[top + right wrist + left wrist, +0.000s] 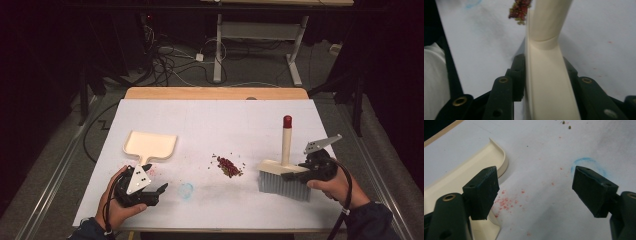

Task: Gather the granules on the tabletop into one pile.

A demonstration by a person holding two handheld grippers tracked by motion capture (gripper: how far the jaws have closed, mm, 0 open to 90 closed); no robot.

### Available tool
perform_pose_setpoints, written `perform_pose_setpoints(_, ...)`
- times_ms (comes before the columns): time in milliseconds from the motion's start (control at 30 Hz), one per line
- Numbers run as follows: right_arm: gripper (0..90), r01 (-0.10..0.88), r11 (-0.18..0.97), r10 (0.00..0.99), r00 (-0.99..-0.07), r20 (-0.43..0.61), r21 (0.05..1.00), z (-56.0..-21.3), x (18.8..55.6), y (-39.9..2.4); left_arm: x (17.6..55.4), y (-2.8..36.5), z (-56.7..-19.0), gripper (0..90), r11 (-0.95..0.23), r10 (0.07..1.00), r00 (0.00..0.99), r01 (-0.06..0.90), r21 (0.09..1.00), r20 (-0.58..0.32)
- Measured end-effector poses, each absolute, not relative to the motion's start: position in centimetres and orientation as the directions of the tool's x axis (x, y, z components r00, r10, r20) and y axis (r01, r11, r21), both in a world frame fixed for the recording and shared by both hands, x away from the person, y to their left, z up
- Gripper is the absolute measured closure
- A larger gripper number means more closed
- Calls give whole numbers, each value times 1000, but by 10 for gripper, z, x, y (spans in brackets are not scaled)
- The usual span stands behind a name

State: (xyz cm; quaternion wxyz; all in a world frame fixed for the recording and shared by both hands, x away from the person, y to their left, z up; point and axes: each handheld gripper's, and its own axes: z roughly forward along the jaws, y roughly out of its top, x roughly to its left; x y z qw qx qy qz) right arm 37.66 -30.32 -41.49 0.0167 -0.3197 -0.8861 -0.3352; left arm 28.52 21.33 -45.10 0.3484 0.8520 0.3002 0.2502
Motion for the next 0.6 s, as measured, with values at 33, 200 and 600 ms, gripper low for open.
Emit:
perform_pose_setpoints(33,592,587,578,561,-790,246,567,-416,384,-304,285,213,-451,206,-578,684,696,337,743,217)
perform_pose_setpoints(200,537,627,553,565,-766,306,549,-420,416,-313,285,211,-453,207,-586,677,704,339,736,215)
perform_pose_setpoints(600,671,720,429,820,-564,100,546,-417,428,-346,284,209,-455,206,-596,666,716,340,728,211)
